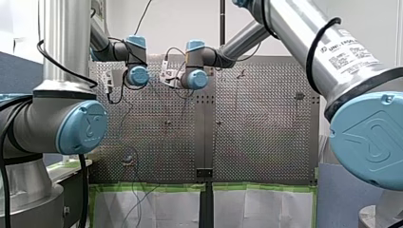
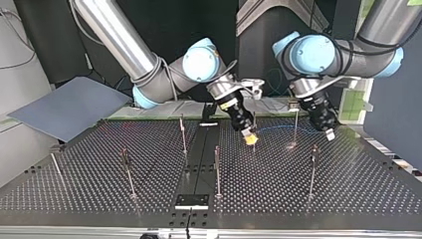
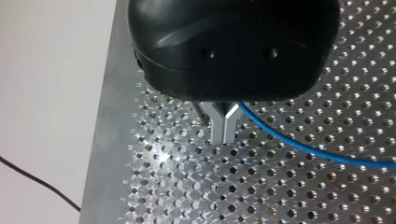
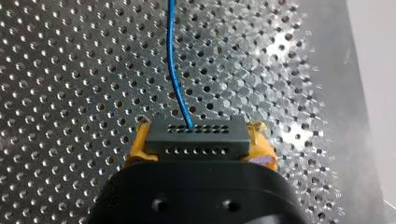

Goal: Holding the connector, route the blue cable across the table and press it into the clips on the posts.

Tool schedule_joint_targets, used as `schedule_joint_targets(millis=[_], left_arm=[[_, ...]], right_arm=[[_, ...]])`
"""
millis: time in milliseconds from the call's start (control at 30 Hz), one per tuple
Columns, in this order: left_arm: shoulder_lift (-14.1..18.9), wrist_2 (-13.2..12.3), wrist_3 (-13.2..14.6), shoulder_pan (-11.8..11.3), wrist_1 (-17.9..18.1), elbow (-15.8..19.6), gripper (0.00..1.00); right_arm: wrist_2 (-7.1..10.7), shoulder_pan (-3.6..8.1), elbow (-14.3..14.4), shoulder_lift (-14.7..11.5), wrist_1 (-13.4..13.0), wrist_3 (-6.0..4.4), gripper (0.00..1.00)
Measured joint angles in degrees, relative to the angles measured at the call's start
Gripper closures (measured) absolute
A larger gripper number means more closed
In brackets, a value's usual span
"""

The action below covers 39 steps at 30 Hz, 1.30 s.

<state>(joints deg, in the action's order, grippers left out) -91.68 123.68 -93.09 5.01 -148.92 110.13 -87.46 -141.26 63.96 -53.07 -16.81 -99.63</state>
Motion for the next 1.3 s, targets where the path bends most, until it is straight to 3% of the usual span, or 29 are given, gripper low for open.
schedule_joint_targets(millis=[367,767,1067,1300], left_arm=[[0.0,-1.6,-0.3,-1.9,0.2,-0.5,1.0],[0.0,-4.9,-0.6,-3.3,0.1,-2.0,1.0],[-0.3,-6.8,-1.0,-4.2,0.3,-2.6,1.0],[-2.5,-9.2,-1.9,-5.2,0.5,-4.3,1.0]], right_arm=[[0.37,-0.19,-4.5,1.2,0.9,-0.05,1.0],[0.61,-0.21,-8.6,2.7,2.7,-0.06,1.0],[0.52,0.22,-9.3,2.8,3.2,-0.13,1.0],[0.44,0.7,-9.3,2.9,3.3,-0.15,1.0]])
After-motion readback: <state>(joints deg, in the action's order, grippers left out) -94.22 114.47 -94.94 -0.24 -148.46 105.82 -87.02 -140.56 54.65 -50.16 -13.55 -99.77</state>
